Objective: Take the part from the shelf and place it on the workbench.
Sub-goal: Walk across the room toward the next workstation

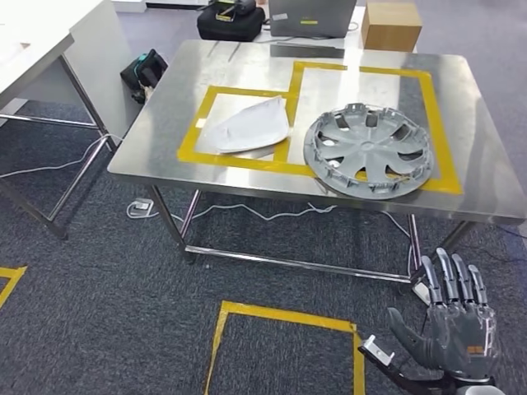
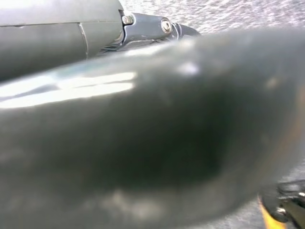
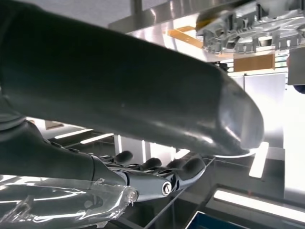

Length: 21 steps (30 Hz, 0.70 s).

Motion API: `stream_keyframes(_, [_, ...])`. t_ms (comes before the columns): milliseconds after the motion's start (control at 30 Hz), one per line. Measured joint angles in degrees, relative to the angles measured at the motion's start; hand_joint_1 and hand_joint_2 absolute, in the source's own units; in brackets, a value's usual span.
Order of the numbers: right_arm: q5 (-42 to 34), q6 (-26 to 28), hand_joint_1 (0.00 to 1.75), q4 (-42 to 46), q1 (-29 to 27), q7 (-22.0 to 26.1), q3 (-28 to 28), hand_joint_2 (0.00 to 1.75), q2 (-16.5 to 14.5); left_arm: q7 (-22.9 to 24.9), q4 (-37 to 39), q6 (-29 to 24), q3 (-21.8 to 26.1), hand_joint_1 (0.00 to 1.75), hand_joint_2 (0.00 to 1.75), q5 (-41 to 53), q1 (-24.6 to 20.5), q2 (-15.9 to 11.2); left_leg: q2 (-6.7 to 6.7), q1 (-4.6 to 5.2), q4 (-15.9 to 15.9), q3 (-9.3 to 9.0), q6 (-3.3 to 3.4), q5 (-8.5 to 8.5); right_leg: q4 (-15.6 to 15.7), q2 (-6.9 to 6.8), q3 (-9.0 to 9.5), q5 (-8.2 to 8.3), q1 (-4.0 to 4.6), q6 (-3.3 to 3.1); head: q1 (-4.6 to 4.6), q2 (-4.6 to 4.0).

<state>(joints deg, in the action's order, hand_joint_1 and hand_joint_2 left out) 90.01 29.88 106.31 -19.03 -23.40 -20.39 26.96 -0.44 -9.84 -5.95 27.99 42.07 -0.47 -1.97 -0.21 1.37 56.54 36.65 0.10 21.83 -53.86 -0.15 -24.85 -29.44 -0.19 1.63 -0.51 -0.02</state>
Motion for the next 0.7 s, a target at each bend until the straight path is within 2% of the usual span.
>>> stream_keyframes(33, [0.0, 0.0, 0.00, 0.0, -0.1, 0.0, 0.1, 0.00, 0.0, 0.0, 0.0, 0.0, 0.0, 0.00, 0.00, 0.0, 0.1, 0.0, -0.02, -0.17, 2.4, 0.68, -0.43, 2.89, -0.1, -0.07, -0.77, 0.63, -0.12, -0.38, -0.14, 0.00])
stream_keyframes(67, [-0.2, 0.1, 0.00, 0.0, -0.3, 0.0, 0.3, 0.00, 0.0, 0.0, 0.0, 0.0, 0.0, 0.00, 0.00, 0.0, 0.1, 0.1, 0.00, -0.37, 6.1, 1.49, -0.84, 6.34, -0.2, -0.05, -1.60, 1.34, -0.13, -0.59, -0.31, 0.00])
stream_keyframes(100, [-0.5, 0.1, 0.00, 0.0, -0.4, 0.0, 0.5, 0.00, 0.0, 0.0, 0.0, -0.1, 0.1, 0.00, 0.00, 0.0, 0.0, 0.1, 0.01, -0.61, 10.1, 2.19, -1.12, 8.87, -0.3, -0.07, -2.45, 2.05, -0.14, -0.68, -0.38, 0.00])
stream_keyframes(133, [-1.1, 0.2, 0.00, 0.0, -0.5, 0.0, 0.6, 0.00, 0.0, 0.0, 0.0, -0.2, 0.1, 0.00, 0.00, 0.1, -0.1, 0.2, 0.02, -0.81, 13.4, 2.54, -1.32, 9.81, -0.5, -0.08, -3.38, 2.67, -0.15, -0.67, -0.36, 0.00])
stream_keyframes(167, [-1.7, 0.3, 0.00, 0.0, -0.6, 0.0, 0.8, 0.00, 0.0, 0.0, 0.0, -0.3, 0.1, 0.00, 0.00, 0.1, -0.1, 0.2, 0.02, -1.00, 15.7, 2.36, -1.47, 9.15, -0.8, -0.09, -4.46, 3.34, -0.18, -0.61, -0.36, 0.00])
stream_keyframes(200, [-2.2, 0.5, 0.00, -0.1, -0.8, 0.0, 0.9, 0.00, 0.0, 0.0, 0.0, -0.4, 0.1, 0.00, 0.00, 0.2, -0.2, 0.3, 0.03, -1.15, 15.9, 1.42, -1.55, 7.22, -1.2, -0.09, -5.54, 3.89, -0.22, -0.50, -0.36, 0.00])
stream_keyframes(233, [-2.6, 0.8, 0.00, -0.2, -0.9, 0.0, 1.1, 0.00, -0.1, 0.3, 0.0, -0.7, 0.2, 0.00, 0.00, 0.3, -0.2, 0.3, 0.03, -1.27, 14.3, -0.33, -1.58, 5.16, -1.5, -0.08, -6.58, 4.40, -0.28, -0.33, -0.36, 0.00])
stream_keyframes(267, [-2.7, 1.4, 0.00, -0.4, -1.1, 0.0, 1.5, 0.00, -0.3, 0.7, 0.0, -1.1, 0.2, 0.00, 0.00, 0.4, -0.2, 0.3, 0.03, -1.36, 11.0, -3.06, -1.56, 4.02, -1.7, -0.08, -7.44, 4.93, -0.31, -0.08, -0.38, 0.00])
stream_keyframes(300, [-2.6, 2.6, 0.00, -0.7, -1.4, 0.1, 1.9, 0.00, -0.7, 1.3, 0.0, -1.7, 0.3, 0.00, 0.00, 0.5, -0.2, 0.4, 0.01, -1.39, 6.6, -6.25, -1.44, 4.13, -1.9, -0.08, -8.02, 5.36, -0.29, 0.22, -0.37, 0.00])
stream_keyframes(333, [-2.4, 4.1, 0.00, -1.2, -1.6, 0.3, 2.5, 0.00, -1.3, 1.9, 0.0, -2.2, 0.4, 0.00, 0.00, 0.7, -0.3, 0.4, -0.01, -1.36, 2.4, -9.08, -1.23, 5.08, -2.1, -0.12, -8.44, 5.80, -0.25, 0.56, -0.37, 0.00])
stream_keyframes(367, [-2.2, 5.8, 0.00, -1.8, -1.9, 0.6, 3.2, 0.00, -2.1, 2.4, 0.0, -2.8, 0.4, 0.00, 0.00, 0.9, -0.4, 0.5, -0.04, -1.31, -0.9, -11.07, -0.97, 6.25, -2.3, -0.16, -8.76, 6.22, -0.19, 0.91, -0.39, 0.00])
stream_keyframes(400, [-2.3, 7.2, 0.00, -2.7, -2.1, 1.2, 3.9, 0.00, -2.9, 2.7, 0.0, -3.2, 0.4, 0.00, 0.00, 1.2, -0.5, 0.6, -0.05, -1.20, -2.6, -11.81, -0.62, 6.95, -2.3, -0.22, -9.04, 6.67, -0.19, 1.26, -0.33, 0.00])
stream_keyframes(467, [-3.6, 8.7, 0.00, -4.4, -2.7, 2.2, 5.1, 0.00, -4.4, 3.3, 0.0, -4.0, 0.4, 0.00, 0.00, 1.6, -0.4, 0.8, 0.04, -1.17, -3.1, -11.41, 0.25, 6.95, -2.6, -0.22, -9.75, 6.98, -0.32, 1.88, -0.32, 0.00])
stream_keyframes(500, [-4.6, 9.0, 0.00, -5.4, -3.0, 2.7, 5.6, 0.00, -5.1, 3.5, 0.0, -4.4, 0.4, 0.00, 0.00, 1.8, -0.3, 0.9, 0.13, -1.17, -3.1, -11.08, 0.75, 6.59, -3.7, -0.18, -10.39, 6.07, -0.39, 2.13, -0.24, 0.00])
stream_keyframes(567, [-7.1, 9.4, 0.00, -7.8, -3.6, 4.3, 6.8, 0.00, -7.0, 4.0, 0.0, -5.2, 0.5, 0.00, 0.00, 2.2, -0.2, 1.1, 0.32, -1.11, -3.1, -10.42, 1.50, 5.85, -9.8, -0.08, -12.87, 2.00, -0.45, 2.49, -0.09, 0.00])
stream_keyframes(600, [-8.7, 9.4, 0.00, -9.4, -3.8, 5.8, 7.6, 0.00, -8.2, 4.2, 0.0, -5.6, 0.5, 0.00, 0.00, 2.4, -0.1, 1.2, 0.36, -0.98, -3.1, -10.00, 1.73, 5.49, -13.9, -0.06, -14.32, -0.28, -0.45, 2.59, -0.05, 0.00])
stream_keyframes(633, [-10.5, 9.5, 0.00, -11.4, -4.0, 7.7, 8.6, 0.00, -9.6, 4.4, 0.0, -6.0, 0.6, 0.00, 0.00, 2.6, -0.1, 1.2, 0.39, -0.81, -3.1, -9.56, 1.86, 5.12, -17.4, -0.06, -15.37, -1.86, -0.44, 2.63, -0.03, 0.00])
stream_keyframes(667, [-12.3, 9.5, 0.00, -13.6, -4.1, 10.1, 9.9, 0.00, -11.2, 4.6, 0.0, -6.4, 0.7, 0.00, 0.00, 2.8, -0.1, 1.3, 0.39, -0.62, -3.1, -9.18, 1.93, 4.79, -19.0, -0.06, -15.49, -2.43, -0.43, 2.55, -0.04, 0.00])
stream_keyframes(700, [-13.9, 9.5, 0.00, -16.1, -4.2, 12.4, 11.4, 0.00, -13.0, 4.7, 0.0, -6.6, 0.8, 0.00, 0.00, 2.9, 0.0, 1.5, 0.37, -0.43, -3.0, -8.86, 1.96, 4.50, -18.4, -0.07, -14.46, -2.04, -0.39, 2.38, -0.05, 0.00])
